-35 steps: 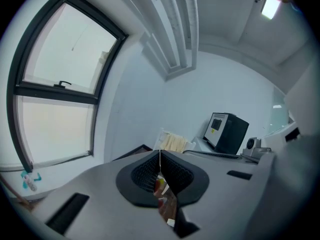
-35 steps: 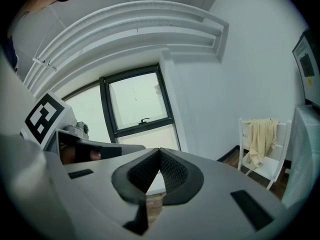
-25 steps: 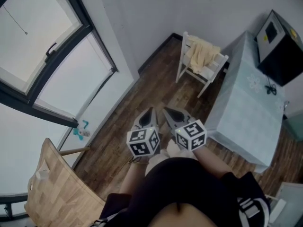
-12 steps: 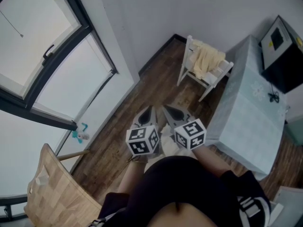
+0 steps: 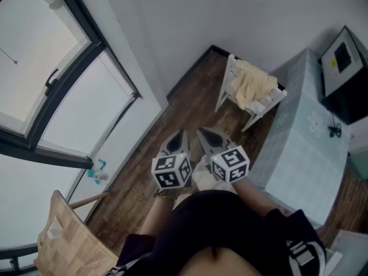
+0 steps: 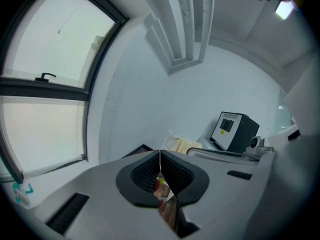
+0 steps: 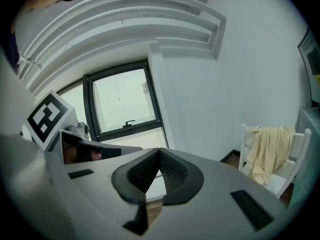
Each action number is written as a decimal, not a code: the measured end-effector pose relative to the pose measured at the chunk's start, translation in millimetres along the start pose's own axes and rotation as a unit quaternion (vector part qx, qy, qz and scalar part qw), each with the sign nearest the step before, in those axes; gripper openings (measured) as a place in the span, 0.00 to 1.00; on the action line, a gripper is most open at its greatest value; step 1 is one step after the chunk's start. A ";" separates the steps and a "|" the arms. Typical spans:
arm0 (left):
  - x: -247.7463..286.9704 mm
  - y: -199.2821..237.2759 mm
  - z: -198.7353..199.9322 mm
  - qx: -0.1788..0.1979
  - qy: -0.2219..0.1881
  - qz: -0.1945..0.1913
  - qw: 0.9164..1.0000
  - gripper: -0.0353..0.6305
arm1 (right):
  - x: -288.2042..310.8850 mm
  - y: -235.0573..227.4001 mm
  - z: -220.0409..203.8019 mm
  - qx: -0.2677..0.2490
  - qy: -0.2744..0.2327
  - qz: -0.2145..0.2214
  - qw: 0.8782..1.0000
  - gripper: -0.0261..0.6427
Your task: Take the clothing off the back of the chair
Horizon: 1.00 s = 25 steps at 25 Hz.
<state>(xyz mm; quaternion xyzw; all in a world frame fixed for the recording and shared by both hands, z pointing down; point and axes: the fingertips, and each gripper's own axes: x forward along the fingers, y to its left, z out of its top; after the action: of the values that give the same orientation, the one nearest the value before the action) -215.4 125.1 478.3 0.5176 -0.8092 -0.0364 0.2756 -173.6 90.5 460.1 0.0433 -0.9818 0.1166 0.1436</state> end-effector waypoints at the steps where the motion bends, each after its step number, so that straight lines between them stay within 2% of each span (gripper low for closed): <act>1: 8.0 -0.7 4.5 0.002 0.001 -0.002 1.000 0.06 | 3.8 -7.0 4.0 -0.001 -0.001 -0.003 1.000 0.06; 14: 117.4 -30.6 55.8 0.028 0.019 -0.051 0.998 0.06 | 36.1 -113.4 47.5 0.010 -0.014 -0.062 0.998 0.06; 25: 205.0 -69.5 76.0 0.056 0.044 -0.103 0.992 0.06 | 43.3 -203.2 66.7 0.026 -0.029 -0.127 0.991 0.06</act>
<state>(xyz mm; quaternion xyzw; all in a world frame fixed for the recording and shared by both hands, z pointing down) -259.3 -100.1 473.8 0.6141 -0.7393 0.0040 0.2762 -209.1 -124.7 454.6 0.1744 -0.9687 0.1216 0.1277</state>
